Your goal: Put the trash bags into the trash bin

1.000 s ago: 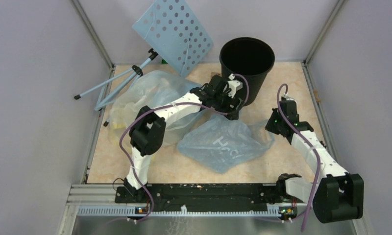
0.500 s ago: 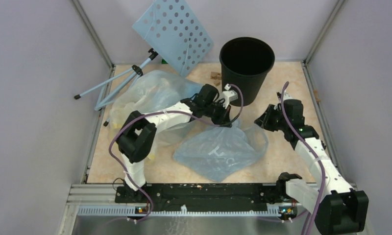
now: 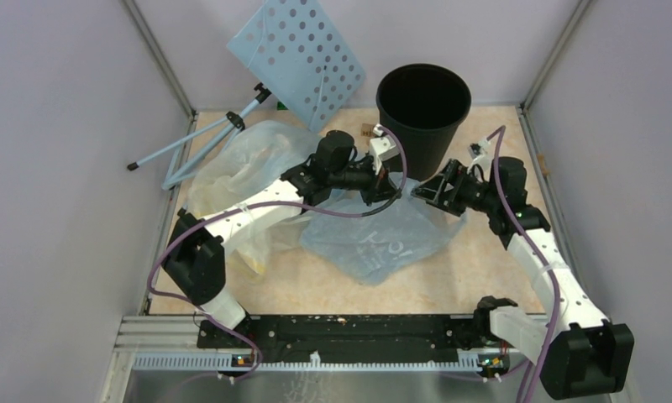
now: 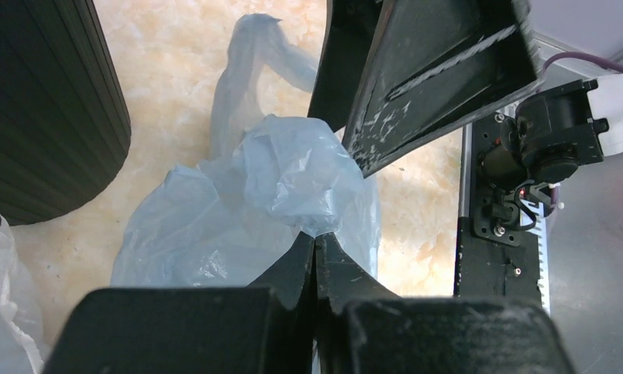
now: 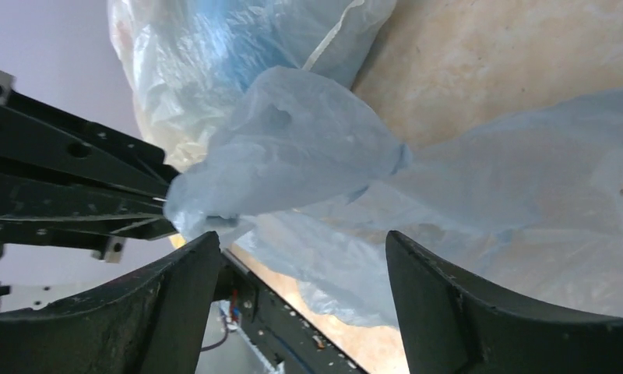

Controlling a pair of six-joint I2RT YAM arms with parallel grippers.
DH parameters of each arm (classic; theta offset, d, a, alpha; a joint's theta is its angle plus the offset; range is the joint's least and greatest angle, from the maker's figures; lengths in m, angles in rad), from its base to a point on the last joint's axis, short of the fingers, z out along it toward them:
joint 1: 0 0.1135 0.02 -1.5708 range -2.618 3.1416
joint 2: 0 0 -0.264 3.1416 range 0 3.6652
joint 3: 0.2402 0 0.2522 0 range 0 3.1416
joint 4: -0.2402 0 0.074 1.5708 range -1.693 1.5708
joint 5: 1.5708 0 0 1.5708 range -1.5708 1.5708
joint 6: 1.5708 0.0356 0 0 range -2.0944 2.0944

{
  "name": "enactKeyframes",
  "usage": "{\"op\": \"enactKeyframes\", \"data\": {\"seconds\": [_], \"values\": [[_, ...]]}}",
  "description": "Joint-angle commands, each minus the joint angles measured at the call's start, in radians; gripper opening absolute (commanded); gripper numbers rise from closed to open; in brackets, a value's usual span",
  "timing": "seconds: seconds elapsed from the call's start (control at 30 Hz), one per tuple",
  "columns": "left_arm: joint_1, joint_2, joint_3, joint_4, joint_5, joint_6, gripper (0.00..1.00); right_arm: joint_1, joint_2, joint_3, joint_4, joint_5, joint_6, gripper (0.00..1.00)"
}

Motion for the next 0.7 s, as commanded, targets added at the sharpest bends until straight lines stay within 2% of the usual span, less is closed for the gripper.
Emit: {"op": "enactKeyframes", "data": {"seconds": [0.0,0.17,0.3,0.47,0.57,0.67], "values": [[-0.005,-0.021,-0.007,0.02,0.004,0.019,0.0,0.005,-0.052,0.019,0.1,-0.045,0.148,0.79],[-0.008,-0.03,0.003,0.02,0.022,0.019,0.0,0.005,-0.106,0.024,0.097,0.017,0.19,0.83],[-0.015,-0.043,-0.002,0.025,0.015,0.019,0.0,0.006,-0.099,0.082,-0.076,0.157,0.408,0.85],[-0.015,-0.04,-0.016,0.036,0.015,0.019,0.0,0.006,-0.117,0.144,-0.216,0.226,0.587,0.85],[-0.019,-0.031,-0.012,0.046,0.016,0.019,0.0,0.006,-0.121,0.126,-0.223,0.187,0.696,0.84],[-0.025,-0.016,0.002,0.045,0.028,0.019,0.01,0.022,-0.147,0.069,-0.147,0.179,0.801,0.82]]}}
